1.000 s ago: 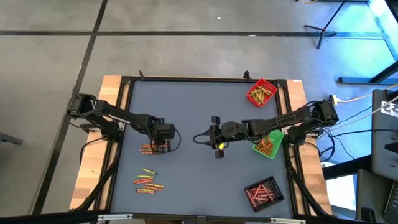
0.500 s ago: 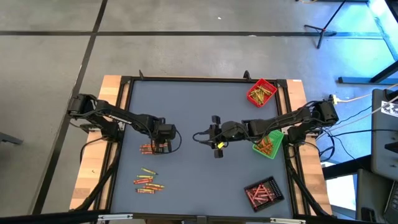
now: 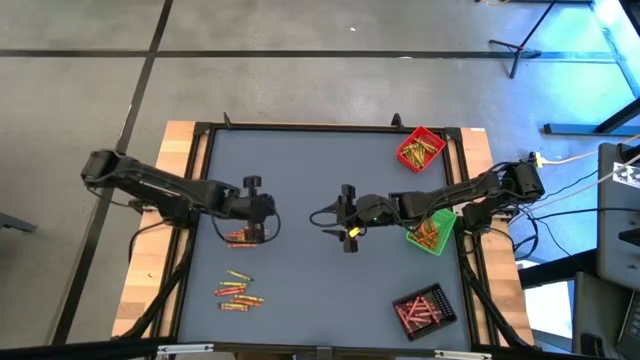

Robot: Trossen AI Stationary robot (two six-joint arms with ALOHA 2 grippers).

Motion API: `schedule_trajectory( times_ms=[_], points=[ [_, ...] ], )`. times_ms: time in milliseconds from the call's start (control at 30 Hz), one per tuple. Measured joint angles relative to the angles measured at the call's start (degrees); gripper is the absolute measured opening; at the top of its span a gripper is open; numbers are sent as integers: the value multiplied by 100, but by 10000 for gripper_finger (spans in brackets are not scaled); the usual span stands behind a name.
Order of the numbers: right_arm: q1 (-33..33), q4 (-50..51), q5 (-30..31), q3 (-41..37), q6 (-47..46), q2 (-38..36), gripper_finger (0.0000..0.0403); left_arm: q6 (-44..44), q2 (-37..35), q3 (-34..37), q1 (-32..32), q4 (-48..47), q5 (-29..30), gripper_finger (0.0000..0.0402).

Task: Sort crayons
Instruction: Put the green crayon into the red bin

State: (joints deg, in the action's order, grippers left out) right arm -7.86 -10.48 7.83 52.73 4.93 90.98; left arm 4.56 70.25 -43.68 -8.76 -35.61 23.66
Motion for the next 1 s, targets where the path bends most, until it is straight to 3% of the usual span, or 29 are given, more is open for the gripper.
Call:
schedule_trajectory(
  times_ms=[200,400,700,1000],
  points=[
    [0,-149,13,0,102,0,270,-569,-401,170,-280,1192,256,5],
    [0,-629,12,0,137,-1,262,-1268,-339,533,-380,2869,168,6],
    [0,-1604,-111,2,173,229,244,-2152,-137,1082,-376,5832,-836,6],
    [-9,-2786,-643,2,361,494,232,-2317,269,1106,-376,6336,-985,7]
  ],
)
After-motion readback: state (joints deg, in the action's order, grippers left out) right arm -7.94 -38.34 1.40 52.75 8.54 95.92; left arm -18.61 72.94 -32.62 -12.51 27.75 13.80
